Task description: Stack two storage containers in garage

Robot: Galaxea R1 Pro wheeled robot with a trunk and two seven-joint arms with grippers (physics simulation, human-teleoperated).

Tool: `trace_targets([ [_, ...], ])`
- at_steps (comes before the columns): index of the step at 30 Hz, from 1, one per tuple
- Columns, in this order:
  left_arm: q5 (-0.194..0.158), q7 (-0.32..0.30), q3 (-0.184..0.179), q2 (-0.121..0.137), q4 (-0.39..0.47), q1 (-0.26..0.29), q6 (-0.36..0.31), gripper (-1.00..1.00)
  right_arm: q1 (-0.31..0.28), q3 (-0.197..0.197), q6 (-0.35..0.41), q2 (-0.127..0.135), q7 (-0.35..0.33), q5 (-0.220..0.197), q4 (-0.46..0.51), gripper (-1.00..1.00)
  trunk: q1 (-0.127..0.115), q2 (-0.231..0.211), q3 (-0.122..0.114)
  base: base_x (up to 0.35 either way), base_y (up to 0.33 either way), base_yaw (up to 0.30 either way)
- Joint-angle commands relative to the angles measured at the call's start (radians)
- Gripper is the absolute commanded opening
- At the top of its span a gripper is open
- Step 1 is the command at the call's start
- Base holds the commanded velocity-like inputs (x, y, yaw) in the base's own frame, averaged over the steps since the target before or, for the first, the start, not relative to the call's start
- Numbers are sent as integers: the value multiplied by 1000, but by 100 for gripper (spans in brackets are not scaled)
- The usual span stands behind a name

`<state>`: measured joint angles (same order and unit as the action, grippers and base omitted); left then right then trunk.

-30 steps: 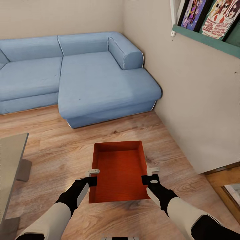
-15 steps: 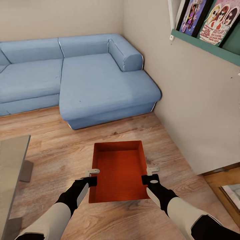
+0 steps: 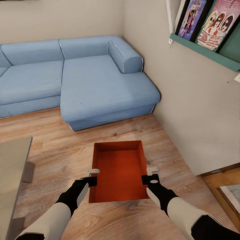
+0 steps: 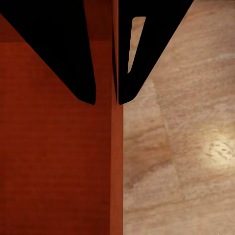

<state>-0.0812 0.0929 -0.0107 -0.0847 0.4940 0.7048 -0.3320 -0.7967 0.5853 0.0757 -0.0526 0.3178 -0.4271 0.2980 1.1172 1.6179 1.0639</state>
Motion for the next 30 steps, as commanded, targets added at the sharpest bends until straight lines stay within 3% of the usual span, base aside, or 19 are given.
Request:
trace_targets([
  [1, 6, 13, -3, 0, 0, -1, -7, -100, -1, 1, 7, 0, 6, 4, 15, -100, -4, -7, -3, 0, 0, 0],
  [30, 7, 13, -3, 0, 0, -1, -7, -100, -1, 0, 7, 0, 6, 6, 15, -100, -115, -210, -93, 0, 0, 0],
])
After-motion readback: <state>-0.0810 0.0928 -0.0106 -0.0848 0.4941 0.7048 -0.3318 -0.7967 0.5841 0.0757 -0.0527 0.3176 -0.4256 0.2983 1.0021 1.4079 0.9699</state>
